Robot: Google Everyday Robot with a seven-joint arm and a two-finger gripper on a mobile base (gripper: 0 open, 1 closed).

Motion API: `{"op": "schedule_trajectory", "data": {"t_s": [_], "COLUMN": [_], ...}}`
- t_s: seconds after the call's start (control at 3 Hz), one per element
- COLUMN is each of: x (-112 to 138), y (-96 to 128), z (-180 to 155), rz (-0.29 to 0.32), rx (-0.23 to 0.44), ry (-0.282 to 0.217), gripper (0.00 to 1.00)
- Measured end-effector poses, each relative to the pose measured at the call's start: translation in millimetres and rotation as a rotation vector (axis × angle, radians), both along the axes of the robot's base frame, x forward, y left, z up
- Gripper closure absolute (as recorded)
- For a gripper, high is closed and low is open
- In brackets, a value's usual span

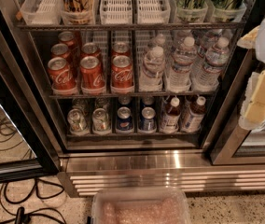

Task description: Pick orange can from top shelf of fridge

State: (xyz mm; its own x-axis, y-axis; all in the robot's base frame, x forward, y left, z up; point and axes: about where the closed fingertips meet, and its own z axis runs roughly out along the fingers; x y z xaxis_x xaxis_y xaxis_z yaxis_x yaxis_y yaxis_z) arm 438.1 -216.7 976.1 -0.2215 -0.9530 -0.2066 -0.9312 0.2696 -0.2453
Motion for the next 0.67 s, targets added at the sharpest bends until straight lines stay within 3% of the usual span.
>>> {"op": "schedule_trajectory", "data": {"t_s": [0.33,0.67], "x": [4.2,4.2], "y": [16.2,16.2], "z": [7.7,7.7], "rz": [0.02,0.02], "rx": [0.024,0.025], "ry": [-0.027,-0.027], "gripper": [0.0,0.0]}}
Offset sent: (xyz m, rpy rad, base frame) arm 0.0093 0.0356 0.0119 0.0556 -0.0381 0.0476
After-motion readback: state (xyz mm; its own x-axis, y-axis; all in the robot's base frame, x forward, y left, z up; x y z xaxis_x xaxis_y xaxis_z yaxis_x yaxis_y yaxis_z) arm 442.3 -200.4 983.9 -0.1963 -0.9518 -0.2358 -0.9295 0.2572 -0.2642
